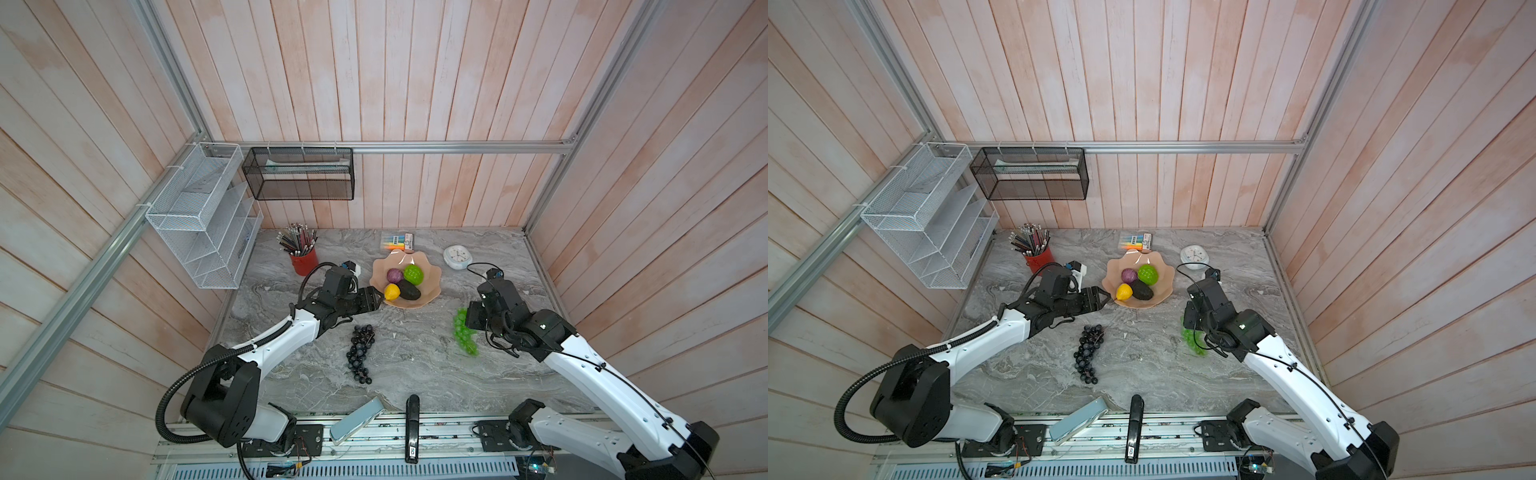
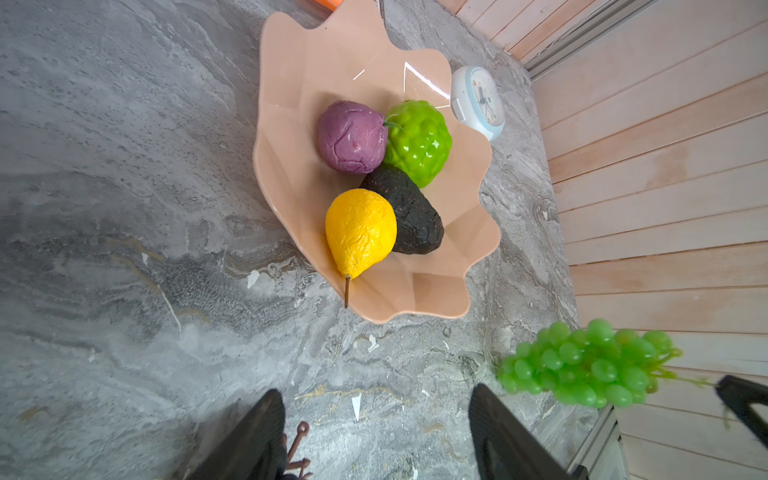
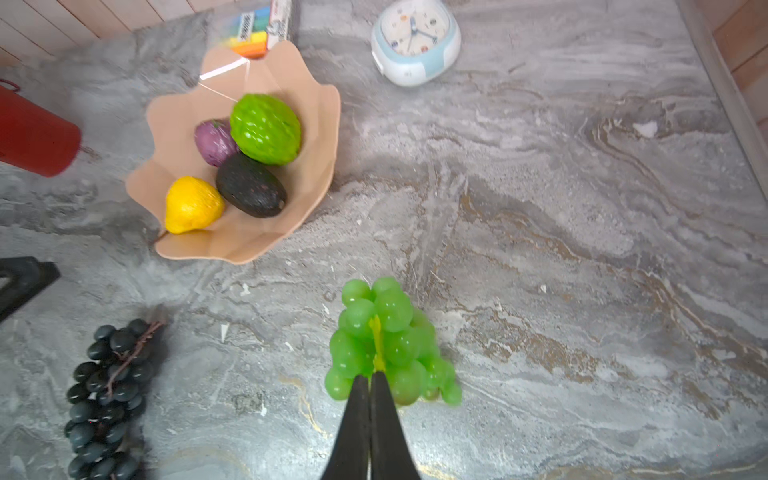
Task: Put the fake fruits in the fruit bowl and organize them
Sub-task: 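Lift the green grapes with the right gripper over the bowl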
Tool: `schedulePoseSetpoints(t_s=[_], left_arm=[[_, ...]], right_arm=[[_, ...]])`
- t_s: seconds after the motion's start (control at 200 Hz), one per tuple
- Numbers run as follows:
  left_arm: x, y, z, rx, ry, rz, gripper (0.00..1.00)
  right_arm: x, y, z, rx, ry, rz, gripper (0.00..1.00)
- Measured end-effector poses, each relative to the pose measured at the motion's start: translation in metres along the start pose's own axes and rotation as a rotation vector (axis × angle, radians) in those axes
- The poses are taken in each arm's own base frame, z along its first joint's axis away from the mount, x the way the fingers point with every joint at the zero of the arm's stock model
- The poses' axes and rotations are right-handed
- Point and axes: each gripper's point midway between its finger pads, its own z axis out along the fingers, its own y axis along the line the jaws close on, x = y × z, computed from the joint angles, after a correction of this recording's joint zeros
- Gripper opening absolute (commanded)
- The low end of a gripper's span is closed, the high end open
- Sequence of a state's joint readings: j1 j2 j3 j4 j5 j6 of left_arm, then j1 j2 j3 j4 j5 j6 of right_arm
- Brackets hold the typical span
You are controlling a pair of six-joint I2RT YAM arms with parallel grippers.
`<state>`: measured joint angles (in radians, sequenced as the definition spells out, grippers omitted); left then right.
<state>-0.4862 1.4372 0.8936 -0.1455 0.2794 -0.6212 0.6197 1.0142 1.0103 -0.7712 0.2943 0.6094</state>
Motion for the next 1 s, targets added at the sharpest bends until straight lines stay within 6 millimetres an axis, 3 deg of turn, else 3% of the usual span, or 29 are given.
schedulePoseSetpoints(t_s=[0.22, 0.495, 0.71, 1.0], left_arm=[[0.001, 0.001, -0.011, -0.023, 0.003, 0.012, 0.72], [0.001, 0.005, -0.021, -0.060, -0.005, 0.019, 0.72], [-0.003, -0.001, -0.033, -0.050, -0.032, 0.025, 0.72], [-0.001, 0.004, -0.035, -0.077, -0.027, 0.021, 0.72]], right_arm=[[-0.041, 0.022, -0.012, -0.024, -0.063, -0.098, 0.00], [-0.102, 0.078, -0.020, -0.142, -0.146, -0.197, 0.00], [-0.098, 0.109, -0.003, -0.233, -0.107, -0.244, 0.00], [-0.102, 0.147, 0.020, -0.355, -0.092, -0.261, 0.00]])
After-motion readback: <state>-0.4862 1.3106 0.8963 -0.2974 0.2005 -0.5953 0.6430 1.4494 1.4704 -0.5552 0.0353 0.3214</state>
